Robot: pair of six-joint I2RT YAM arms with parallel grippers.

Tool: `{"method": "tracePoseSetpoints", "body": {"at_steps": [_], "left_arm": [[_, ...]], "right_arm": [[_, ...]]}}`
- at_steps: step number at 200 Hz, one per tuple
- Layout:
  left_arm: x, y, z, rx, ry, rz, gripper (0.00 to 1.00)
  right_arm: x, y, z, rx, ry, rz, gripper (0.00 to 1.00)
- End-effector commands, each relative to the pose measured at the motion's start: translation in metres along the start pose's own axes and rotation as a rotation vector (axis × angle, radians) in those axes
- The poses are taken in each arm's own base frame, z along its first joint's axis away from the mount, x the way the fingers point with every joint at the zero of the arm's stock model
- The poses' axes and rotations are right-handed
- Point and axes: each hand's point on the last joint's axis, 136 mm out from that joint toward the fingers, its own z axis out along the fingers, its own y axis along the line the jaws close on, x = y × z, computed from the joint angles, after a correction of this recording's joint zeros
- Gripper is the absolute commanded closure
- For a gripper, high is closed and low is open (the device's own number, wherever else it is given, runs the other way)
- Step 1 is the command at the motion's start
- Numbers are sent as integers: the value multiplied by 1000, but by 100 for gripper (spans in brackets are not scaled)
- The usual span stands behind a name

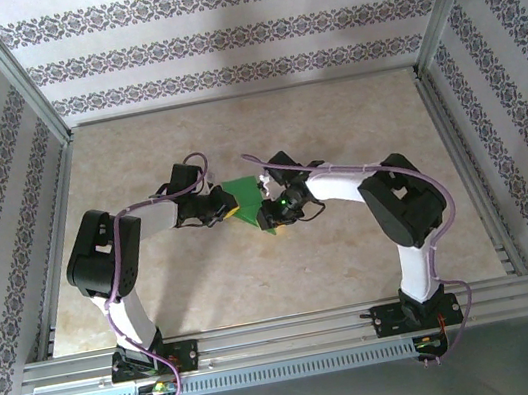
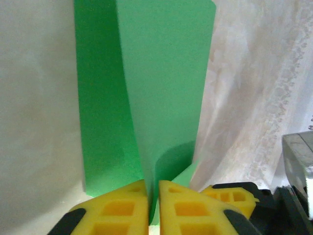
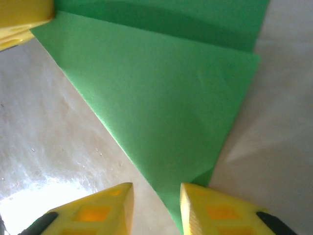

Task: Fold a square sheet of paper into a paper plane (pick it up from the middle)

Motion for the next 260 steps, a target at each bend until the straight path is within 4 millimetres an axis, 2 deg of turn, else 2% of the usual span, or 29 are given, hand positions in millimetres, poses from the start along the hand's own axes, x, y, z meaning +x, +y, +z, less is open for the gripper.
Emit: {"method": "tracePoseSetpoints", "body": {"at_steps": [1,36,65,78,112,129,165,198,260], "left_arm": [[-2,-4,-3,18,-13,23,91],[-5,-13,-10,20,-53,-20,94],[-6,-21,-15,-10,-92,-77,94],[-5,-23,-17,-44,-100,-100,94],[2,-23,-18,-121,-96,-149,94],[1,-24,-19,-123,-106,-173,94],[2,-22,-18,-132,-106,-205,94],[2,-22,-20,-136,-108,-210,94],[2,-23,-19,-131,-106,-213,93]], "right_arm": [[-19,11,-31,-7,-127,-64,59],[-28,12,-55,52,-274,-158,48],[-34,0,-70,269,-423,-291,44],[-35,2,-71,326,-470,-364,43],[-37,23,-56,364,-503,-538,46],[-37,29,-42,390,-484,-581,47],[-35,21,-20,477,-456,-563,50],[-28,17,-4,478,-422,-548,53],[-22,-2,6,538,-388,-506,59]]}}
